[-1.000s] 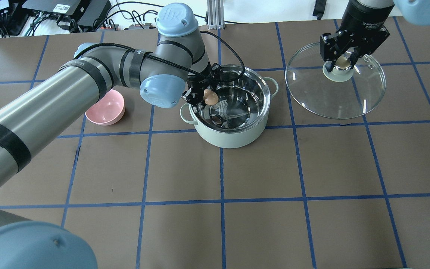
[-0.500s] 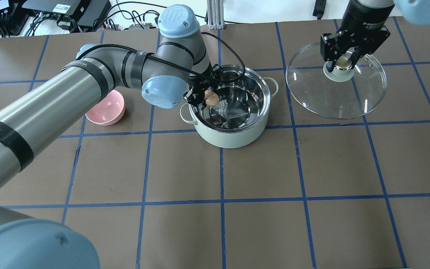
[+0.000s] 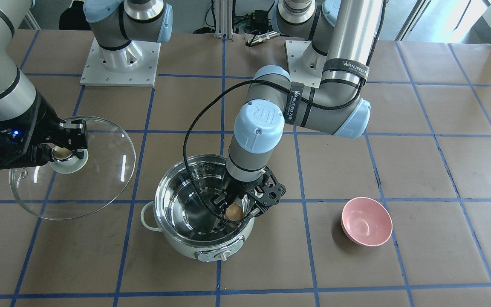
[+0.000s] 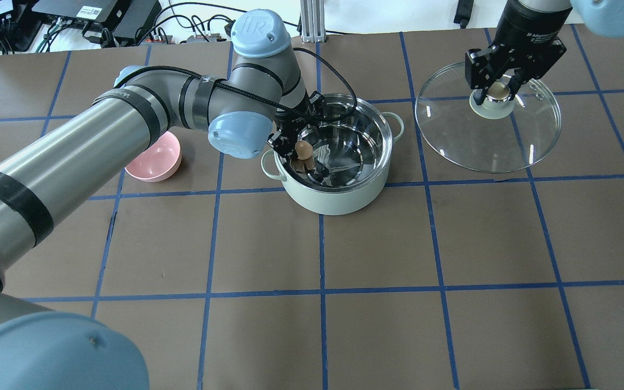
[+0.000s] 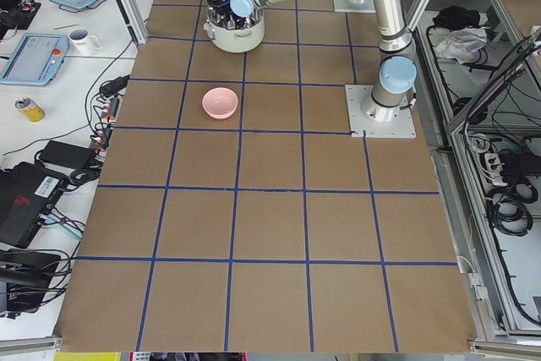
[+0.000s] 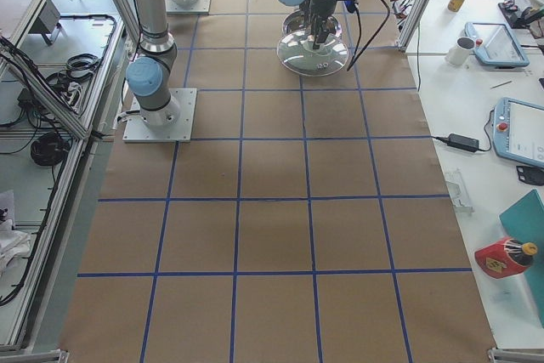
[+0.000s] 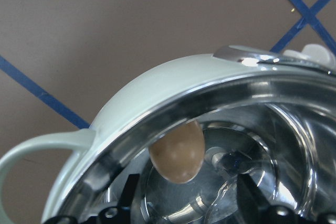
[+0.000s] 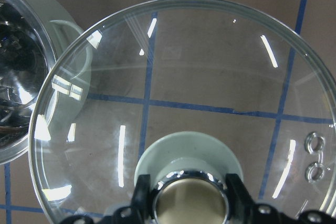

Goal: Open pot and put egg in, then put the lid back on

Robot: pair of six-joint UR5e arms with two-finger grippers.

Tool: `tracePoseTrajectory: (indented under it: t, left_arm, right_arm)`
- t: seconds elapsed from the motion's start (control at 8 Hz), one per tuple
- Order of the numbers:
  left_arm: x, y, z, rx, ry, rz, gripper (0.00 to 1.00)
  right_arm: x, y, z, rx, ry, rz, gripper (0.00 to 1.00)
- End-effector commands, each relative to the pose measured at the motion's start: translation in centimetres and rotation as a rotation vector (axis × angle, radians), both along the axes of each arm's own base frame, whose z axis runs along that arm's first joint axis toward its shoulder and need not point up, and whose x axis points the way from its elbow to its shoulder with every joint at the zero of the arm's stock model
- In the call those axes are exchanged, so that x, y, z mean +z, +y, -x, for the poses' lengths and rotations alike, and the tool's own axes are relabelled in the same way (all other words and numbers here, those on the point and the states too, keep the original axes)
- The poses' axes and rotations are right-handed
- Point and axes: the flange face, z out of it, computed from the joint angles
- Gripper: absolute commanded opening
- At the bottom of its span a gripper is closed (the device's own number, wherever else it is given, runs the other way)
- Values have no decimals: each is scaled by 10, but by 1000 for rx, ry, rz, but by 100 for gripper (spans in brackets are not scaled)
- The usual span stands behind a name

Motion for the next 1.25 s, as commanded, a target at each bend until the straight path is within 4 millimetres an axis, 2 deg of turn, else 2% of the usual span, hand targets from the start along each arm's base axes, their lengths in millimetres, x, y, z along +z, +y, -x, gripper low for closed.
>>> tracePoseTrajectory:
  t: [0.0,0.25,0.62,0.75,0.88,1.0,1.12]
  left_arm:
    - [-4,-1,1,-1,6,13,100]
    - [6,-3,1,-20,10,35,100]
    - [60,4,-9,-83,9,120,100]
    - [80,6,-22,-67,5,128,100]
    - [102,7,-51,-46,-2,119,100]
    - [123,9,-80,-53,-12,116,100]
    - [147,18,-112,-83,-28,94,100]
  right_arm:
    - [0,0,0,0,0,0,0]
    - [2,2,2,1,23,-2,0]
    - [6,3,1,4,27,9,0]
    - [6,4,-1,8,33,8,0]
    - [10,4,-6,15,34,18,0]
    - [13,6,-22,21,35,27,0]
    - [16,11,-52,29,33,38,0]
